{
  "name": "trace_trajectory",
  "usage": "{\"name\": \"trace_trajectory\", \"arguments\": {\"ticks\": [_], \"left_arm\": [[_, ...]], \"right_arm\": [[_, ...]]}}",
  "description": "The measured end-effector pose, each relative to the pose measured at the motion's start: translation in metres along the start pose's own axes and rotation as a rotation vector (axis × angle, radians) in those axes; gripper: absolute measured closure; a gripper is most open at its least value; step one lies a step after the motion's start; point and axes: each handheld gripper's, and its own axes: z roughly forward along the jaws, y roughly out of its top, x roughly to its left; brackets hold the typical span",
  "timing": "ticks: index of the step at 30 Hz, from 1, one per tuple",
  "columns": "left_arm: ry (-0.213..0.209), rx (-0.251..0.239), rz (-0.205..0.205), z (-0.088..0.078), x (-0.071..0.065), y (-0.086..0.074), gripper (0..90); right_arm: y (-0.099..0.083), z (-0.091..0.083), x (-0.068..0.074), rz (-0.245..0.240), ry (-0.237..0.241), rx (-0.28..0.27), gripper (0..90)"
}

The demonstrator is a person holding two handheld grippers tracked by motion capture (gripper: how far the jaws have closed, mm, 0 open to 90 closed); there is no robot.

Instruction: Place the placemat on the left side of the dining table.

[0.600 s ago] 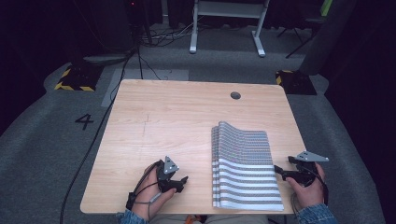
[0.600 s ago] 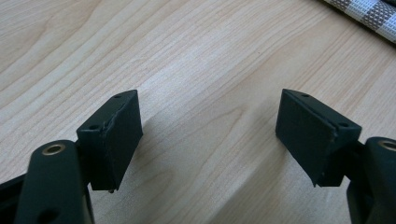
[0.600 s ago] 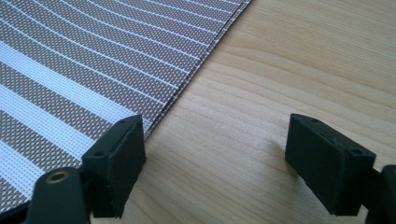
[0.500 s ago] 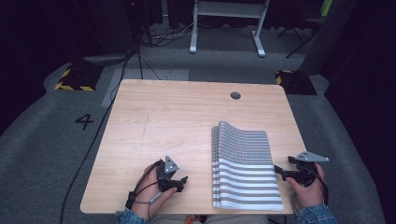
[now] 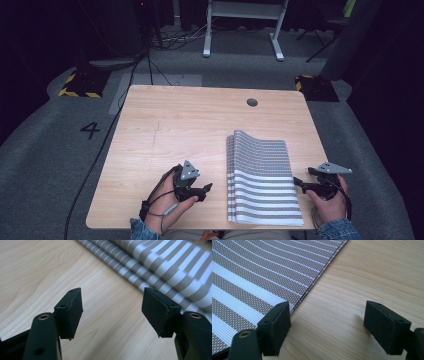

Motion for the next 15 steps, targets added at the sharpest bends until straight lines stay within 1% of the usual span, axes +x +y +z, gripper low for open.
{"name": "trace_trajectory", "arguments": {"ticks": [2,4,6,7,8,9,11,12,13,14,15], "left_arm": [[-0.02,-0.011,-0.017,0.006,-0.003,0.006,33.7],[-0.037,-0.013,-0.013,0.015,-0.007,0.013,33.6],[-0.065,-0.009,-0.002,0.023,-0.01,0.02,33.4],[-0.065,-0.009,-0.002,0.023,-0.01,0.02,33.4],[-0.083,-0.008,-0.009,0.03,-0.012,0.024,33.4],[-0.087,-0.01,-0.011,0.034,-0.014,0.026,33.4],[-0.111,-0.007,-0.014,0.044,-0.017,0.032,33.5],[-0.115,-0.006,-0.013,0.047,-0.018,0.034,33.5],[-0.119,0.001,-0.019,0.052,-0.02,0.036,33.5],[-0.125,0.014,-0.01,0.056,-0.02,0.037,33.4],[-0.125,0.029,-0.014,0.058,-0.02,0.037,33.3]], "right_arm": [[0.0,0.0,0.0,0.001,0.001,-0.002,22.3],[0.0,0.0,0.001,-0.007,0.0,-0.006,23.1],[0.0,0.0,0.001,-0.008,0.001,-0.006,23.1],[0.0,0.0,0.001,-0.008,0.001,-0.006,23.1],[0.0,0.0,0.001,-0.008,0.001,-0.006,23.1],[0.0,0.0,0.001,-0.007,0.001,-0.006,23.1],[0.0,0.0,0.001,-0.007,0.002,-0.006,23.1],[0.0,0.0,0.001,-0.006,0.002,-0.006,23.1],[0.0,0.0,0.001,-0.008,0.002,-0.006,23.1],[0.0,0.0,0.001,-0.007,0.002,-0.006,23.1],[0.0,0.0,0.001,-0.007,0.002,-0.006,23.1]]}}
